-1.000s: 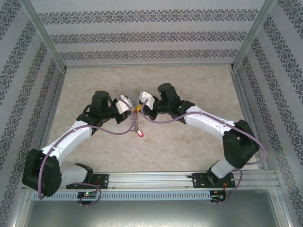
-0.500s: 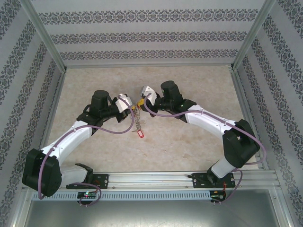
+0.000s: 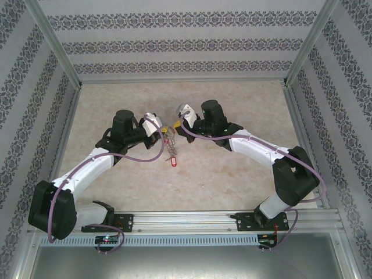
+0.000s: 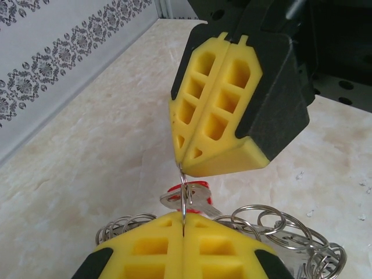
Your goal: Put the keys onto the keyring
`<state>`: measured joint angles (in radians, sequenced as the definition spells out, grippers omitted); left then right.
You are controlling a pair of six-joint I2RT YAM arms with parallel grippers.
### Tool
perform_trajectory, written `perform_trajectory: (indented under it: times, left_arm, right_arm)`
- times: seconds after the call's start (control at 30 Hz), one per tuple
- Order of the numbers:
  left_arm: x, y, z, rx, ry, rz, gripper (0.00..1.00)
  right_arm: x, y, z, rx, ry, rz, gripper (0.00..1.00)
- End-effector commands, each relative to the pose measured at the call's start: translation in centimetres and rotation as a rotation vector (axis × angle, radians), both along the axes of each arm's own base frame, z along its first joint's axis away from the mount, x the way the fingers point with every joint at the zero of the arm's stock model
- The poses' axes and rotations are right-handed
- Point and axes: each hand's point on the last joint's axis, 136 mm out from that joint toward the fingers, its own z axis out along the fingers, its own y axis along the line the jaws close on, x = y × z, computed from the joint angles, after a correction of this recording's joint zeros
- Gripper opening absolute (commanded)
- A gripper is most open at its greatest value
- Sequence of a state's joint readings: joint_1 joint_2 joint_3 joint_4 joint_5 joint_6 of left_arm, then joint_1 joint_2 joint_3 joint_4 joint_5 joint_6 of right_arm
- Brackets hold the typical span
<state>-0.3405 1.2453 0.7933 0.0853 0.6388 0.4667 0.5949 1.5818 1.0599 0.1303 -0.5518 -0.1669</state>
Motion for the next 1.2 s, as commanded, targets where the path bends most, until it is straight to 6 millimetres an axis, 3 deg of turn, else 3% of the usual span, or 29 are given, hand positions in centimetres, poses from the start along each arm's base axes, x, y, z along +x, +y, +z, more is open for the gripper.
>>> perform_trajectory:
  times: [0.0,0.37,0.4,0.5,0.67,0.87,1.03,1.17]
  left_arm:
    - [0.1,-0.9,3.2,-0.083,-0.077,-0.043,0.0]
    - [0.4,-1.2,4.0,-0.147,-0.093,-0.043,0.0]
    - [0.4,-1.3,4.0,-0.15,-0.092,-0.047,0.0]
    - [0.3,-1.4,4.0,-0.159,-0.097,-0.057,0.0]
    - [-0.4,-1.9,3.9,-0.157,-0.087,-0.115,0.0]
    - [-1.6,-3.2,3.2,-0.17,-0.042,-0.233,0.0]
    - [-1.9,-3.6,2.9,-0.163,-0.017,-0.279,0.0]
    - [-2.0,-4.0,3.1,-0.173,-0.013,-0.299,0.0]
  right_arm:
    - [0.5,-0.6,-0.4,0.022,0.025,-0.024,0.0]
    - [-1.2,0.1,-0.9,0.069,0.107,0.098,0.0]
    - [-1.4,0.0,-0.6,0.075,0.098,0.117,0.03]
    - [-1.9,-1.2,0.7,0.07,-0.027,0.153,0.1]
    - [-2.3,-3.6,2.0,-0.093,-0.255,0.191,0.21]
    - [-3.6,-3.7,2.9,-0.159,-0.389,0.309,0.23]
    - [-3.5,-3.1,3.1,-0.196,-0.371,0.356,0.17]
    - [-3.9,-2.5,2.2,-0.213,-0.344,0.386,0.28]
